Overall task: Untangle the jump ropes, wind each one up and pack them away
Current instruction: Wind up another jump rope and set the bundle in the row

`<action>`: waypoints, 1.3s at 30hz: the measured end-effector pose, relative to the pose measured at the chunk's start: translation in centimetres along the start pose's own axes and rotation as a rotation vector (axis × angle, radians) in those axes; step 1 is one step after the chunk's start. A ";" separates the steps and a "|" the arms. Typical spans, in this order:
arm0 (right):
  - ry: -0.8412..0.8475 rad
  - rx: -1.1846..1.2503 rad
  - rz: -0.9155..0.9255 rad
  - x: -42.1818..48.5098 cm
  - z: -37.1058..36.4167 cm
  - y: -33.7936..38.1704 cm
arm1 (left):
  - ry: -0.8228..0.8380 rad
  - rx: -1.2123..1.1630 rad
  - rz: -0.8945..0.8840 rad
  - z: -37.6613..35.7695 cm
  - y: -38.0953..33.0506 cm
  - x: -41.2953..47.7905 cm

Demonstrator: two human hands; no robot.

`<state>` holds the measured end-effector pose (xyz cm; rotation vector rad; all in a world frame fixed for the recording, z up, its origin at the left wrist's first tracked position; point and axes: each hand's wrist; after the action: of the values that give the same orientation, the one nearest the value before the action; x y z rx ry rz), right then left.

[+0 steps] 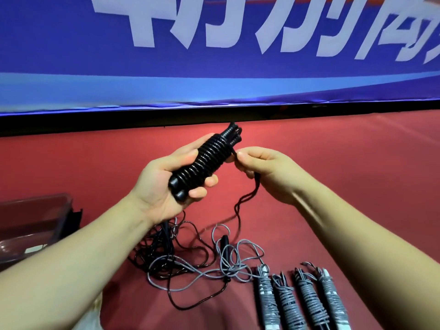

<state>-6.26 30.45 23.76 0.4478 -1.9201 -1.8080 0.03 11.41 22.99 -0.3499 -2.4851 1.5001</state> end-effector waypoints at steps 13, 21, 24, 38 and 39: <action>0.413 -0.542 -0.116 -0.6 4.4 0.1 | 0.372 0.161 0.273 0.9 0.0 -0.9; 0.128 -1.482 0.200 0.3 1.9 -0.1 | 0.060 0.896 0.407 0.0 0.7 0.0; 0.021 -1.360 0.174 0.2 0.7 -0.7 | -0.023 1.165 0.346 -0.3 1.6 0.5; -0.127 -0.201 0.009 -1.2 -2.4 -4.1 | -0.401 0.928 0.076 1.2 1.9 0.8; -0.138 -0.153 -0.012 -1.3 -2.3 -4.4 | -0.400 0.806 0.077 1.2 1.8 0.6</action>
<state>-4.32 28.85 19.35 0.2896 -1.8531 -2.0230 -0.77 11.45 20.86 0.0072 -1.8617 2.6245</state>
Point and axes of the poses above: each hand's wrist, its own x-axis towards the middle knuckle, its own z-axis out of the back of the hand, y = z × x, and after that the axes turned 13 degrees about x, right-handed
